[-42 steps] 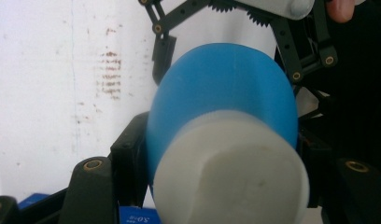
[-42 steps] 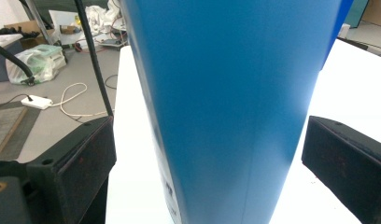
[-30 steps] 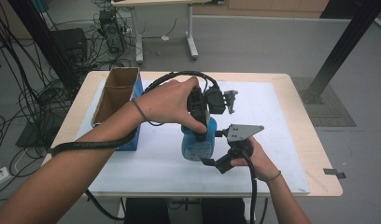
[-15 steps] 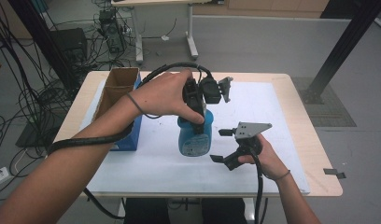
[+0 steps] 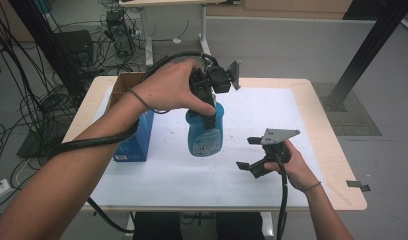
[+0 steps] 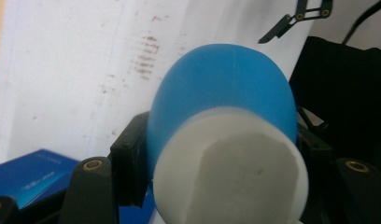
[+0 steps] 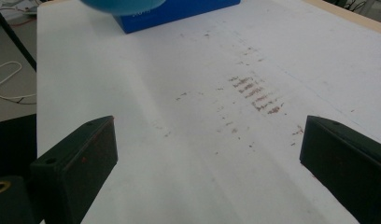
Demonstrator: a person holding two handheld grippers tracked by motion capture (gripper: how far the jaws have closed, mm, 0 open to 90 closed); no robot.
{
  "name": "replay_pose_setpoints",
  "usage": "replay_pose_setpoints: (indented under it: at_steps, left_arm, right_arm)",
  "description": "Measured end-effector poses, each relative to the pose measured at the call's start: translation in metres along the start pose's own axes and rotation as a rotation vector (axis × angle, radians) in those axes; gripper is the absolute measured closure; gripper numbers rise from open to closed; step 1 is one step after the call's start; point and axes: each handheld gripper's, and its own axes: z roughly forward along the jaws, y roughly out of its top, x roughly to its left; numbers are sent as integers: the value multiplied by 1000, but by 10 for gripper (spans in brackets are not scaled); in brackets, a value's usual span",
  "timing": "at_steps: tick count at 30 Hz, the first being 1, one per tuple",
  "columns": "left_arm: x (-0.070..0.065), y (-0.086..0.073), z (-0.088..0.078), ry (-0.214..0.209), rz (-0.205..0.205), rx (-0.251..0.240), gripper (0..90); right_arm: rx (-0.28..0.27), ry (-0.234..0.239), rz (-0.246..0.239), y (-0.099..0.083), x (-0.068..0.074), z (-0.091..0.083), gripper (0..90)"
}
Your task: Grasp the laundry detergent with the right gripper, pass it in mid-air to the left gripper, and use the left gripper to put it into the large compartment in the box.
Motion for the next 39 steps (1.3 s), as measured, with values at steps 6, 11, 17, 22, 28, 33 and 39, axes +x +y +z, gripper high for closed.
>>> replay_pose_setpoints:
  at_steps: [6, 11, 17, 22, 28, 33, 39]
  left_arm:
    - [8, 2, -13, 27, -83, 0, 371]
    - [19, -5, -26, 23, -157, -35, 371]
    - [32, -14, -32, 9, -254, -65, 371]
    - [39, -12, -37, 32, -344, -47, 371]
    - [49, -13, -42, 77, -445, -34, 372]
    - [62, -19, -51, 98, -541, -31, 372]
    - [81, -32, -57, 101, -645, -37, 372]
  right_arm:
    - [16, -25, 12, 0, -1, -1, 39]
    - [31, -41, 21, 0, -2, -2, 39]
    - [22, -52, 26, 2, -2, -3, 38]
    - [23, -58, 33, 2, -1, -2, 38]
    - [23, -65, 35, 3, -1, -1, 37]
    - [18, -71, 30, 5, 1, -1, 38]
    - [14, -80, 24, 8, 2, -2, 40]
